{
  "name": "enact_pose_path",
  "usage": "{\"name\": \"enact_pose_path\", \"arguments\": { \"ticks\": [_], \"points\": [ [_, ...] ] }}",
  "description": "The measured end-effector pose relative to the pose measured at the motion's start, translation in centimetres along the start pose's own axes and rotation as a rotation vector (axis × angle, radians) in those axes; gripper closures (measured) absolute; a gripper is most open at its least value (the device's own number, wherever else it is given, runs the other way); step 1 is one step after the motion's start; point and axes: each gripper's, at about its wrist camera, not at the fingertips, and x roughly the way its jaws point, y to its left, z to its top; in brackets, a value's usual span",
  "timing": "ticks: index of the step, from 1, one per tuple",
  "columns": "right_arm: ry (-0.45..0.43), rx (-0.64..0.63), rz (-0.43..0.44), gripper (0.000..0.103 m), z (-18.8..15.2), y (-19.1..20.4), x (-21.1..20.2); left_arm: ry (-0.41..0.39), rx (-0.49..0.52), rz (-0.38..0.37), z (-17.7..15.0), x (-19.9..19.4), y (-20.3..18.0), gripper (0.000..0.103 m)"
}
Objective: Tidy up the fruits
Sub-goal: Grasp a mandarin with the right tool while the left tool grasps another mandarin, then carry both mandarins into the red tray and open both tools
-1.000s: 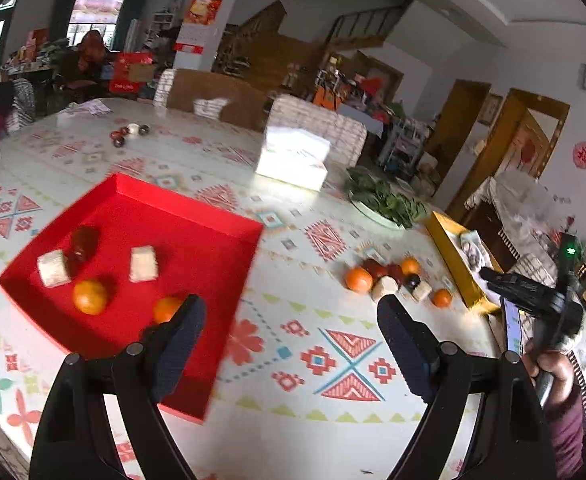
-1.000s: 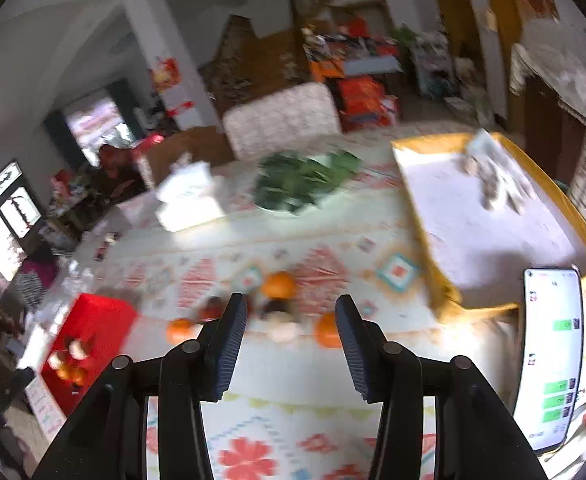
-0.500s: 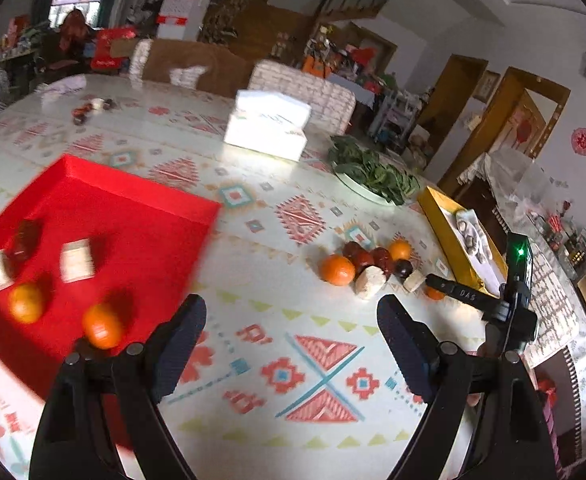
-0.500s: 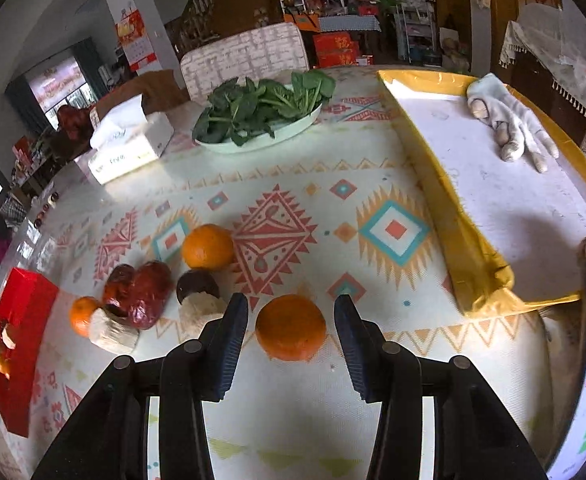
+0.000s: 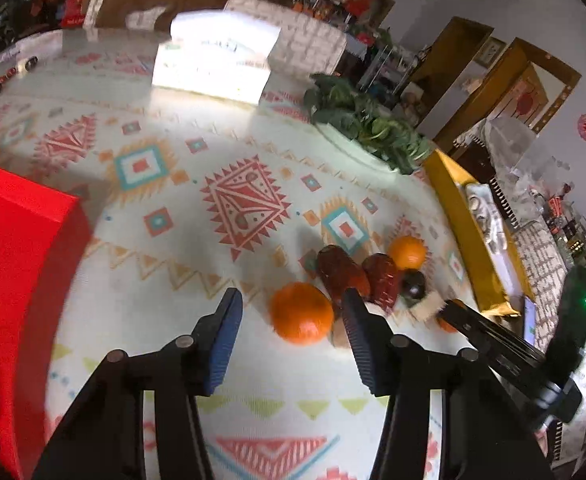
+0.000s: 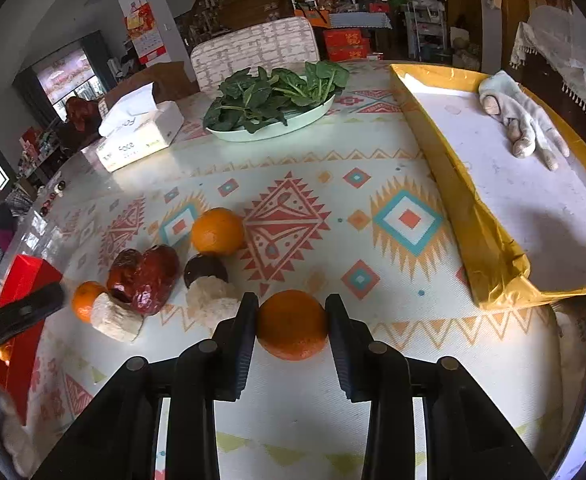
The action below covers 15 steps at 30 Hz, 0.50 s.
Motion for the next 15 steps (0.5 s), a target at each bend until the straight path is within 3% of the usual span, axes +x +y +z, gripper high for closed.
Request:
{"name": "enact_pose_path", "arguments": {
  "ticks": [6, 7, 10, 15],
  "points": [
    [0.003, -0.006, 0.024, 0.065, 0.0, 0.3, -0.1, 0.006, 0.054, 0.015, 0.1, 1.5, -1.0, 0.053],
    [0.002, -0.007, 0.025, 0.065, 0.0, 0.4, -0.2, 0.009, 0.065, 0.025, 0.0, 1.6, -1.2, 0.069],
    [-0.001, -0.003, 0.030, 0.065, -0.1, 0.4, -0.3, 0.008, 0.075, 0.032, -0.4, 1.3, -1.5, 0.070],
    [-0.028, 0.019, 0.061, 0.065, -0.1, -0.1, -1.0, -0.026, 0.011, -0.031, -1.0, -1.5, -0.6, 0.070]
  ]
}}
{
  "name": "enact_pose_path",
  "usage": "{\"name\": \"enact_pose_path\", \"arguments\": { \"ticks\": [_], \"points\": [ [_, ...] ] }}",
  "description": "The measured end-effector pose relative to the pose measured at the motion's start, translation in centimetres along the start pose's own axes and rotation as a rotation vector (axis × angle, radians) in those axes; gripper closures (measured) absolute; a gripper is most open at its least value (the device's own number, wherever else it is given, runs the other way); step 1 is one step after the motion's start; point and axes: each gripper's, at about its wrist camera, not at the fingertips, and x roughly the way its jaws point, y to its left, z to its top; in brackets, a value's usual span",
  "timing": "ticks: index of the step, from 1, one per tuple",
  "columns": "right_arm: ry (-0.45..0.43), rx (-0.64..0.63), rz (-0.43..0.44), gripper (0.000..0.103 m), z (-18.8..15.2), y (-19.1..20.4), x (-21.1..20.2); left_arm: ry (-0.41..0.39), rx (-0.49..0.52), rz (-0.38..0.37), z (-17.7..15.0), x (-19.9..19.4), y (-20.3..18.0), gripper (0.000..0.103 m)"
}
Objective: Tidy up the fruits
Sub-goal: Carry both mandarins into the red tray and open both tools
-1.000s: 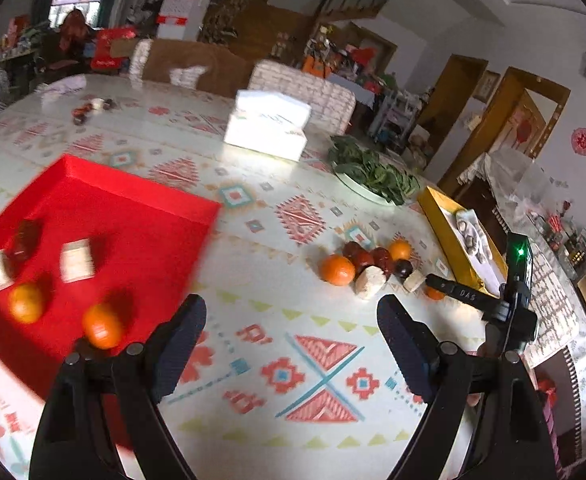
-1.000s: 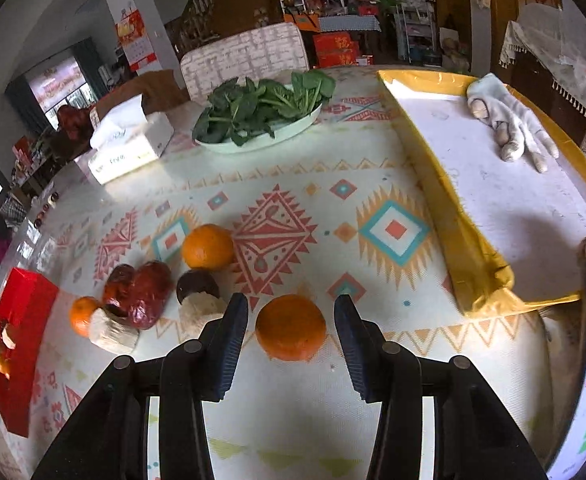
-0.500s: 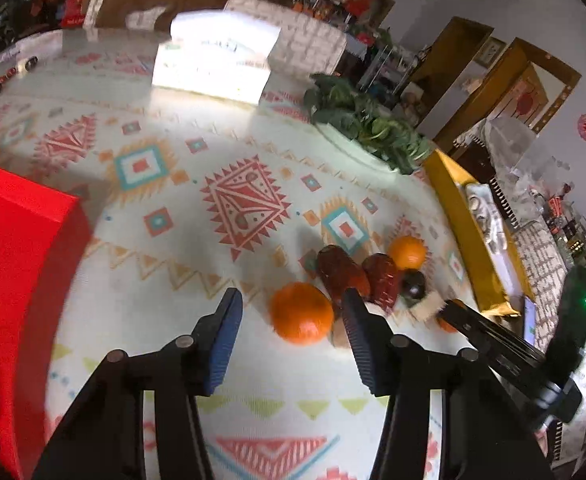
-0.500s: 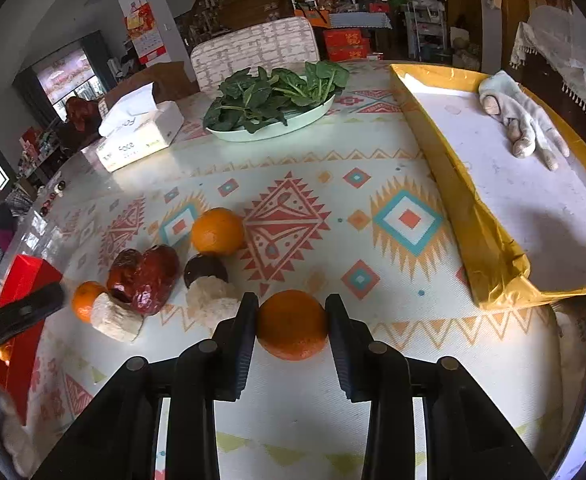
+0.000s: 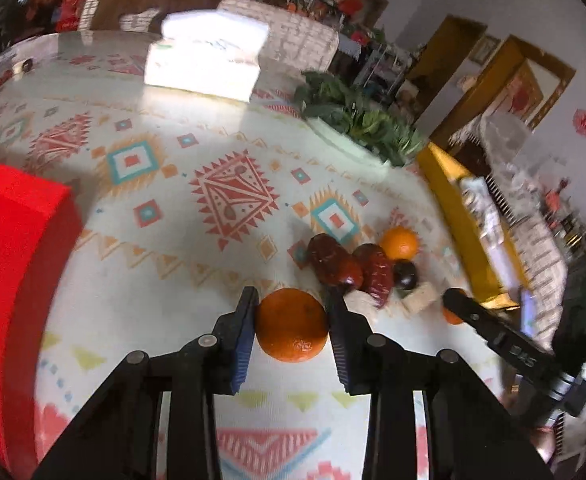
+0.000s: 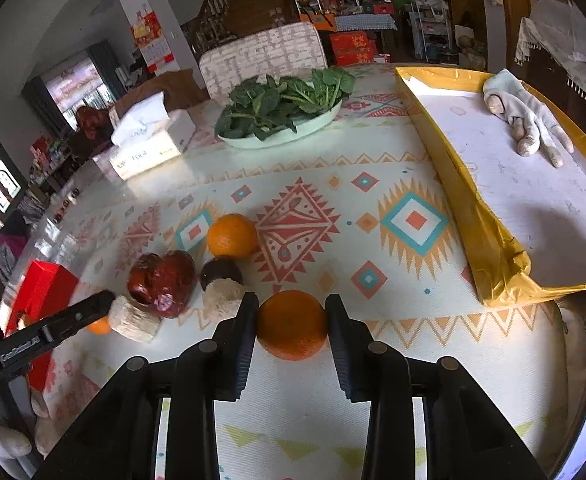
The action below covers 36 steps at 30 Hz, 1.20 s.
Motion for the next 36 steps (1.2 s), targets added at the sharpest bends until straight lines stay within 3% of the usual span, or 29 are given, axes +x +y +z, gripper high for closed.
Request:
{"name": "enact_pose_path", "arguments": {
  "ticks": [3, 6, 11, 15, 20, 26, 32, 36],
  "points": [
    [-0.021, 0.012, 0.059, 0.065, -0.1, 0.0, -0.7, -0.054, -0.019, -0.026, -0.9, -3.9, 0.9, 0.070],
    [-0.045, -0.005, 0.089, 0.065, -0.2, 0.6, -1.2, -0.122, -0.023, -0.004, -1.8, -8.0, 2.4, 0.070],
    [-0.087, -0.059, 0.095, 0.065, -0.5, 2.9, -2.2, -0.213, -0.040, 0.116, -2.5, -14.5, 7.2, 0.070],
    [-0.081, -0.100, 0.149, 0.065, -0.7, 6.5, -3.3, -0.231, -0.092, 0.202, -1.9, -17.0, 11.6, 0.069],
    [-0.015, -0.192, 0.279, 0.065, -1.0, 14.2, -3.1, -0.207, -0.127, 0.268, -0.1, -16.9, 15.7, 0.069],
    [0.072, -0.324, 0.378, 0.065, -2.8, 23.3, -1.0, -0.169, -0.163, 0.338, 1.3, -15.4, 19.4, 0.069],
    [0.133, -0.433, 0.391, 0.065, -4.5, 30.2, 2.4, -0.130, -0.197, 0.354, 1.9, -13.9, 22.0, 0.069],
    [0.170, -0.457, 0.374, 0.065, -5.0, 32.5, 4.8, -0.114, -0.208, 0.339, 1.9, -13.4, 22.7, 0.069]
  ]
}}
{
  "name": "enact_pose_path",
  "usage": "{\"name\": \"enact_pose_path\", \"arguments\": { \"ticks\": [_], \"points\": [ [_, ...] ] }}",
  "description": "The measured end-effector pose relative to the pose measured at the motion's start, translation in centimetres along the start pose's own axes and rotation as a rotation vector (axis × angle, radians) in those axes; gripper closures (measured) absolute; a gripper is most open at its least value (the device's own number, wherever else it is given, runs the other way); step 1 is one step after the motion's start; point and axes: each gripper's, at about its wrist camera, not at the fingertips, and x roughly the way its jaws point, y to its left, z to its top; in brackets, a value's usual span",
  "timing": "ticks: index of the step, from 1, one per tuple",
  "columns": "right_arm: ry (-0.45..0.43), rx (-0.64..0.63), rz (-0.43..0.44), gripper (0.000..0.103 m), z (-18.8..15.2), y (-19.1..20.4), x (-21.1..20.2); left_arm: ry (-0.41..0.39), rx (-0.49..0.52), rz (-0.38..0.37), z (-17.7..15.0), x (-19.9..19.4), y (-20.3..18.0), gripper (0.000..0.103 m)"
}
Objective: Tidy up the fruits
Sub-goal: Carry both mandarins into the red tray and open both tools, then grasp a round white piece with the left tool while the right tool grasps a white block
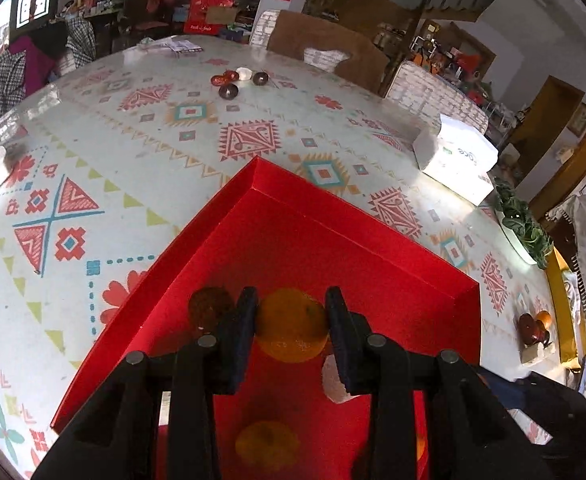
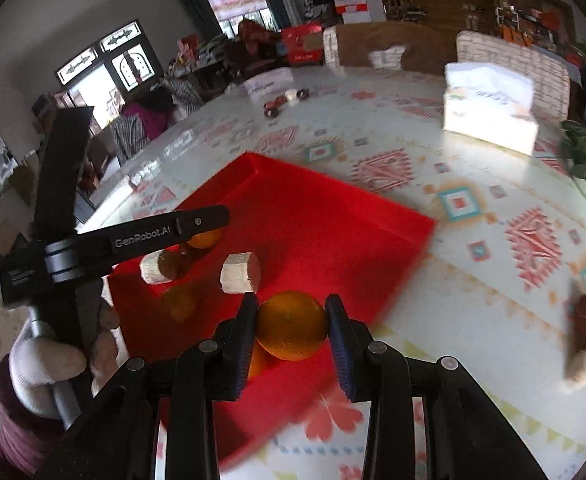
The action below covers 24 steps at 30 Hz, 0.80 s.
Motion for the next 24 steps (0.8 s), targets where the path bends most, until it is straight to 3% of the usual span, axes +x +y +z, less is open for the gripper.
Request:
{"name": "enact_pose_path", "arguments": {
  "ticks": [4, 8, 13, 17, 24],
  "points": [
    [0.024, -0.019, -0.019, 0.065, 0.0, 0.6, 2.0, 0.003, -0.011, -0.008, 0.0, 0.1, 0.4, 0.068],
    [0.036, -0.007, -0.020, 0.064, 0.0, 0.8, 2.9, -0.022, -0.025, -0.025, -0.1, -1.0, 0.5, 0.055],
    [0.014, 0.004, -0.004, 0.064, 0.2, 0.7, 2.0, -0.067, 0.001, -0.032, -0.5, -3.5, -0.7, 0.052],
    [-0.041, 0.024, 0.000, 0.064, 0.1, -0.1, -0.6, -0.114, 0.024, -0.070, -0.9, -6.2, -2.5, 0.046],
    [-0.142, 0.097, -0.056, 0.064, -1.3, -4.6, -7.3, -0.140, 0.128, -0.164, -3.1, -9.3, -8.0, 0.045]
  ]
}}
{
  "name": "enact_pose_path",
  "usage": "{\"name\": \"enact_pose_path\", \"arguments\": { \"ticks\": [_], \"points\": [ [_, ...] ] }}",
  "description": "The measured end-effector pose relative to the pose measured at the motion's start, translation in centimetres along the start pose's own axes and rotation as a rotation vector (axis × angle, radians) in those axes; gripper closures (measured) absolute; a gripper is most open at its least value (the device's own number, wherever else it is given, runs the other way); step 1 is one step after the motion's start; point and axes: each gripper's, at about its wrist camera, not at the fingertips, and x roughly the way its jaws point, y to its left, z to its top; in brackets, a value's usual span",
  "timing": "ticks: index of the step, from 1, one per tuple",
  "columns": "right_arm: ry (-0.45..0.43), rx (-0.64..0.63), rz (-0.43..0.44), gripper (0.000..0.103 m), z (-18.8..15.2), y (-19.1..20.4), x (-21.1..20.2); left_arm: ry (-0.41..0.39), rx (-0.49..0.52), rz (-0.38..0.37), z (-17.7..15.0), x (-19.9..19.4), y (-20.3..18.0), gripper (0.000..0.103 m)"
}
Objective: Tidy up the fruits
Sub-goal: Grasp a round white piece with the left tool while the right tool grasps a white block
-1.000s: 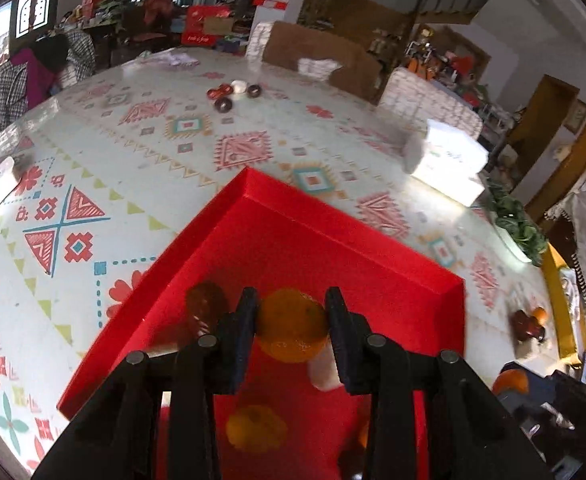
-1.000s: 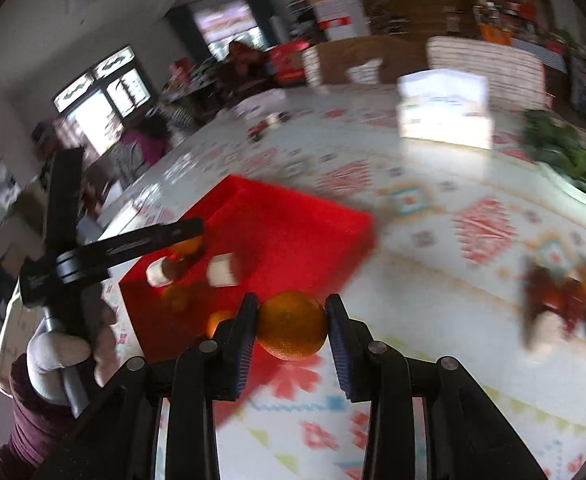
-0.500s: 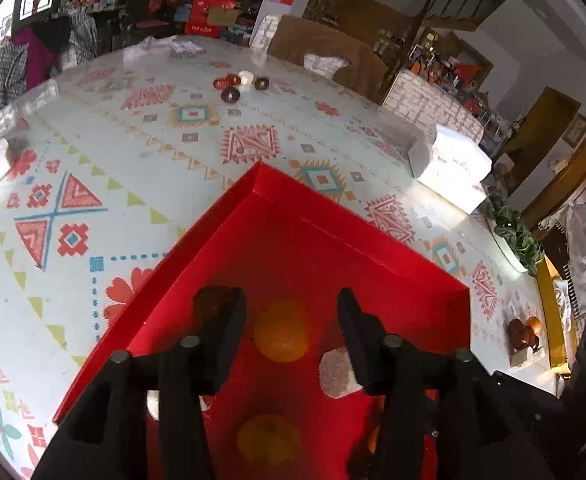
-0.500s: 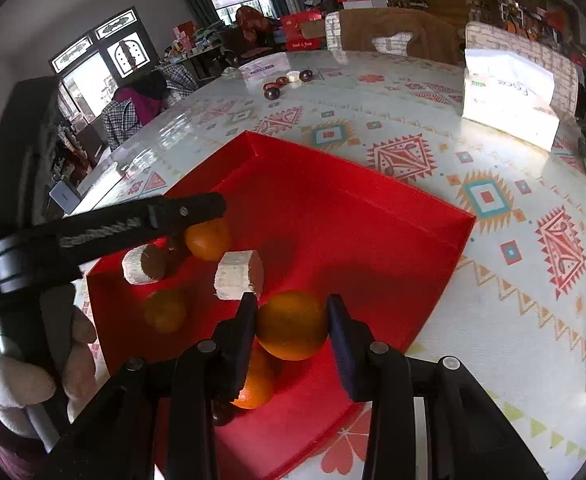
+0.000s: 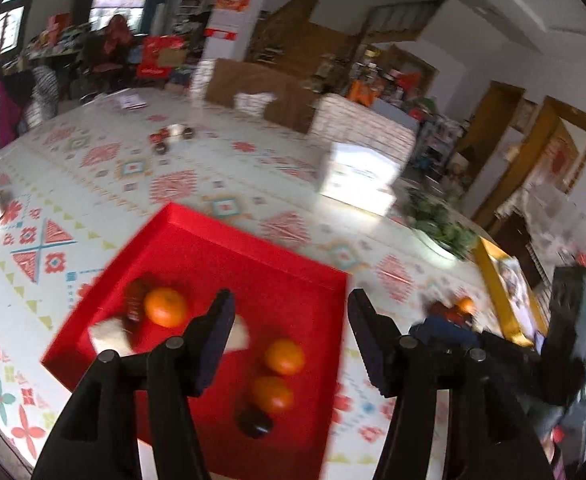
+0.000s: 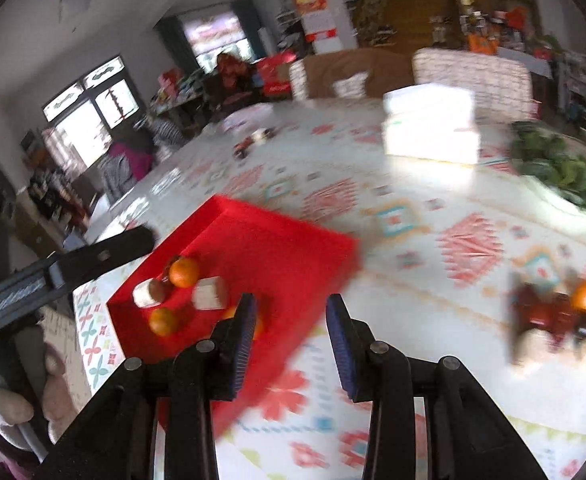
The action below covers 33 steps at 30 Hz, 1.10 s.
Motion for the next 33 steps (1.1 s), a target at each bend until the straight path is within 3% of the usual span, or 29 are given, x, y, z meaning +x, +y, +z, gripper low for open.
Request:
{"name": "enact_pose_path", "arguments": {
  "ticks": [5, 8, 14, 21, 33],
  "points": [
    [-0.067, 0.078, -0.086, 0.064, -0.8, -6.2, -5.6, 0.003, 0.073, -0.059, -1.3, -0.6, -4.3, 0.044],
    [-0.107, 0.148, -0.154, 0.063, -1.6, -10.8, -9.2, 0.013, 0.096, -0.094, -1.9, -0.2, -6.3, 0.038],
    [-0.138, 0.306, -0.248, 0.063, -3.8, -18.9, -13.5, 0.076, 0.111, -0.131, -2.9, 2.9, -9.5, 0.038],
    [-0.050, 0.321, -0.256, 0.063, -4.4, -21.4, -10.1, 0.164, 0.117, -0.156, -4.4, 6.8, -12.2, 0.038],
    [0.042, 0.165, -0.324, 0.064, -4.7, -20.7, -4.6, 0.245, 0.129, -0.131, -5.5, 12.1, -14.5, 0.038]
  ]
}}
